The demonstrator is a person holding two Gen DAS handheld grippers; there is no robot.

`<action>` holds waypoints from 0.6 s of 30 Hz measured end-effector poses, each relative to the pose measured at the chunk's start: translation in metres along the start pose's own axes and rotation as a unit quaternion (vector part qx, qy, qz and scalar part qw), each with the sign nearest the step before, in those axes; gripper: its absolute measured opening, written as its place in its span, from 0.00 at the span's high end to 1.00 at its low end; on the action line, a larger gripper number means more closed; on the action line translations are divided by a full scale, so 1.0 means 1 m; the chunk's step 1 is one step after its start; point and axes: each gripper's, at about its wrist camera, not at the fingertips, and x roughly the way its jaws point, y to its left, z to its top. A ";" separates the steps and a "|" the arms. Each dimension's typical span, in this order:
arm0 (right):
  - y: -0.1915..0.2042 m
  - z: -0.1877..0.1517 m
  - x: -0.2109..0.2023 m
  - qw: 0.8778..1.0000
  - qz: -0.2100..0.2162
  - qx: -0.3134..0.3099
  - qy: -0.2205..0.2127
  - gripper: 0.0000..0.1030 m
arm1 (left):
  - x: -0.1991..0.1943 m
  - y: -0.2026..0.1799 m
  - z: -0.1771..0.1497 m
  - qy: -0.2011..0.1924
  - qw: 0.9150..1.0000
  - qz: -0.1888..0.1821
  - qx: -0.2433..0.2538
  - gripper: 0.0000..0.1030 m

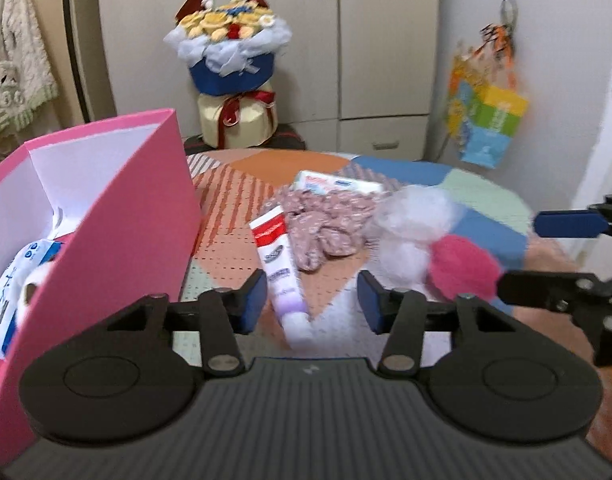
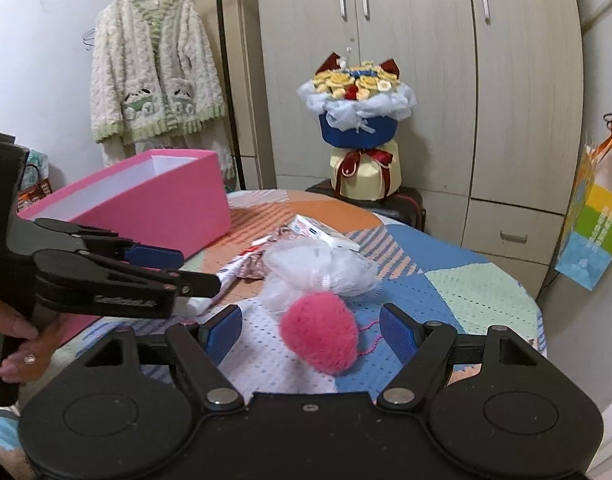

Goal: Organize soft objects
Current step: 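Grasp the Colgate toothpaste tube with the left gripper while the right grasps the pink pom-pom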

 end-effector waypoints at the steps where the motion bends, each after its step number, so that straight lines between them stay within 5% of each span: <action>1: -0.002 0.000 0.005 1.000 0.002 0.001 0.004 0.22 | 0.006 0.001 0.000 0.005 1.000 0.003 -0.005 0.61; 14: -0.039 -0.010 0.059 0.985 0.068 0.140 0.069 0.22 | 0.038 0.013 -0.006 0.024 0.997 0.022 -0.072 0.61; 18: -0.030 -0.014 0.062 0.990 0.055 0.119 0.060 0.23 | 0.042 0.009 -0.003 0.024 0.997 0.031 -0.068 0.60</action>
